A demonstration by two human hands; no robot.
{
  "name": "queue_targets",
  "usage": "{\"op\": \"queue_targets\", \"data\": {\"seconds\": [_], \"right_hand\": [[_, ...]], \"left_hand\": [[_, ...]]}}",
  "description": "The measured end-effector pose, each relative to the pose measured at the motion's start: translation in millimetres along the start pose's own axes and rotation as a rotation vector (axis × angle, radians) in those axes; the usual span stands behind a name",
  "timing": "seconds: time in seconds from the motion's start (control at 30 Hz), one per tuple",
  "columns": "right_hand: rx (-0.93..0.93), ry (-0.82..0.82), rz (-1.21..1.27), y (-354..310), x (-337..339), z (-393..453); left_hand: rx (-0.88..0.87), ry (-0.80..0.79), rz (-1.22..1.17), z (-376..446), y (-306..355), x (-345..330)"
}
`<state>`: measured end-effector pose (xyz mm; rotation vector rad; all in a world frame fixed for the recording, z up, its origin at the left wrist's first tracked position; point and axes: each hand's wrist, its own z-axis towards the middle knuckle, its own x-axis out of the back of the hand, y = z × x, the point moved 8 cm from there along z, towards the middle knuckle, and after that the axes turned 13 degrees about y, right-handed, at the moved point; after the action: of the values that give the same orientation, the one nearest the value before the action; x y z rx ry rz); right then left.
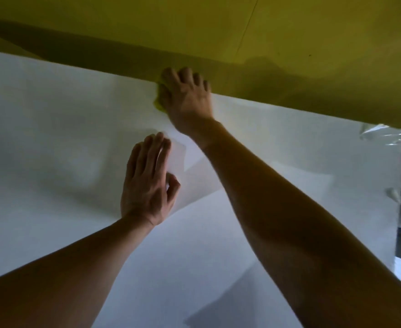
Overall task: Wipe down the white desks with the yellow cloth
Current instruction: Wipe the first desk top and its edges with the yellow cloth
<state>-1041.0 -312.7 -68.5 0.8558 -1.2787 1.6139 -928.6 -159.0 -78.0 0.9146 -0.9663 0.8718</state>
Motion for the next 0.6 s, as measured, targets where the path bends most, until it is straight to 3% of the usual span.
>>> {"op": "queue_targets", "data": {"seconds": [0.1, 0.4, 0.5, 0.6], "right_hand": [[0.008, -0.061, 0.049, 0.6, -4.6, 7.5], [-0.155, 0.021, -0.001, 191.5, 99.0, -66.0], [-0.230, 0.065, -0.018, 189.7, 97.8, -68.1], [-0.204, 0.077, -0.049, 139.1, 70.1, -51.1]], "left_hand": [[-0.012, 0.012, -0.008, 0.9, 1.0, 0.5], [-0.020, 0.026, -0.014, 2.6, 3.2, 0.7], [-0.021, 0.043, -0.014, 2.5, 4.2, 2.3], [-0.024, 0.043, -0.016, 2.5, 4.6, 2.1]]}}
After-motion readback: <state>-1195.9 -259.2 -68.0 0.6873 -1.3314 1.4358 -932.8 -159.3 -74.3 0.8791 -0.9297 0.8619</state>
